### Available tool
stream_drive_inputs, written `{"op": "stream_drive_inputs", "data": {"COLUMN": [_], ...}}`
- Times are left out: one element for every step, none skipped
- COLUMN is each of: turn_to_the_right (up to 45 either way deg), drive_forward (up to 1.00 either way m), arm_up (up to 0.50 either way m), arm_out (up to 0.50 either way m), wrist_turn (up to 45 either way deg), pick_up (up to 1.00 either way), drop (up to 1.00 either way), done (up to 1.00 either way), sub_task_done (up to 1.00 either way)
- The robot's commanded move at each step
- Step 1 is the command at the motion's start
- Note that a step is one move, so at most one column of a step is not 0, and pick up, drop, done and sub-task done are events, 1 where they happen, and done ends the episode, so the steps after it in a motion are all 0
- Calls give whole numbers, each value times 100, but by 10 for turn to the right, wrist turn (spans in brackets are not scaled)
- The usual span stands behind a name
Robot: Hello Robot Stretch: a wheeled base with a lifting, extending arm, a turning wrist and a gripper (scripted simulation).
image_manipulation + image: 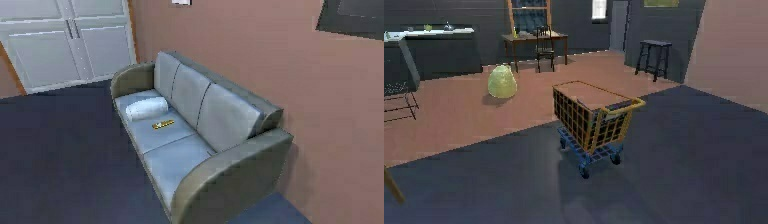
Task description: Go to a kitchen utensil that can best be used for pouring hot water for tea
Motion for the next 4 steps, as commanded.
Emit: {"op": "stream_drive_inputs", "data": {"turn_to_the_right": [-150, 0, -180, 0], "drive_forward": [0, 10, 0, 100], "arm_up": [0, 0, 0, 0], "arm_out": [0, 0, 0, 0], "wrist_turn": [0, 0, 0, 0], "pick_up": [0, 0, 0, 0], "drop": [0, 0, 0, 0], "done": [0, 0, 0, 0], "sub_task_done": [0, 0, 0, 0]}}
